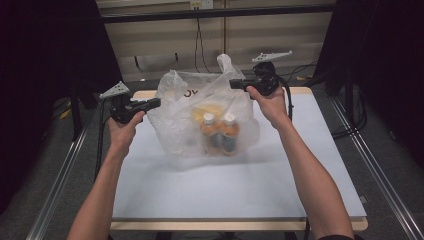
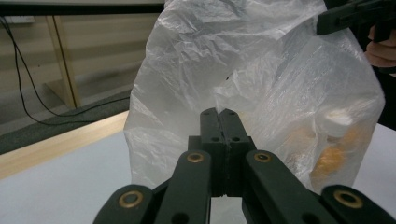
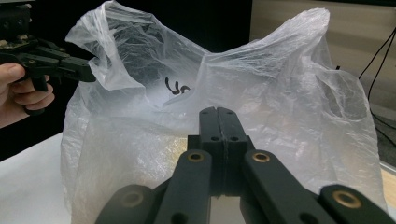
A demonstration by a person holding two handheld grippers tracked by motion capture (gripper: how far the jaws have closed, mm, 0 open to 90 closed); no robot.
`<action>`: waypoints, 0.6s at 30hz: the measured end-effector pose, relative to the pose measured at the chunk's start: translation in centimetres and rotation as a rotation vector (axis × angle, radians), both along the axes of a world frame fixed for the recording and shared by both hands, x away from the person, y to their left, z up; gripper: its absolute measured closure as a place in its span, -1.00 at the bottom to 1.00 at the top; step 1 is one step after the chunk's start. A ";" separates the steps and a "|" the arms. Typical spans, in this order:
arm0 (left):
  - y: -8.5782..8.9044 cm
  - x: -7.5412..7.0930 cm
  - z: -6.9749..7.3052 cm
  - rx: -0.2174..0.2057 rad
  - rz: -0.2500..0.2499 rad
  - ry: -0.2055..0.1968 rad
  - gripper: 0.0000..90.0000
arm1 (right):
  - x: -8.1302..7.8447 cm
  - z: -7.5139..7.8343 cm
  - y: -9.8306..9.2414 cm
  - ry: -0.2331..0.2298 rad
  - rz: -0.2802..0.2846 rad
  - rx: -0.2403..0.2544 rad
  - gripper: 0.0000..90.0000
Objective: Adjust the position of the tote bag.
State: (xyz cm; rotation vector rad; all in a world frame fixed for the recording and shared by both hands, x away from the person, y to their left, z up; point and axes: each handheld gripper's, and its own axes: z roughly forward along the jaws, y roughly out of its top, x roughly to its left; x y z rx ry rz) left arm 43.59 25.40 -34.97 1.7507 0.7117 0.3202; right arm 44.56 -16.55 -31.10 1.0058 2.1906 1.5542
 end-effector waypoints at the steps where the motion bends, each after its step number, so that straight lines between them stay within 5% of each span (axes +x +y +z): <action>1: 0.0 -0.2 0.3 -0.006 0.000 -0.003 1.00 | -0.2 0.2 -0.1 -0.005 -0.001 0.005 1.00; 6: 0.4 -1.0 1.9 0.024 -0.007 -0.035 1.00 | -1.1 1.4 -0.8 -0.038 -0.011 0.025 1.00; 18: 0.6 -2.6 5.1 -0.013 -0.008 -0.106 1.00 | -3.2 2.8 -1.2 -0.091 0.008 0.009 1.00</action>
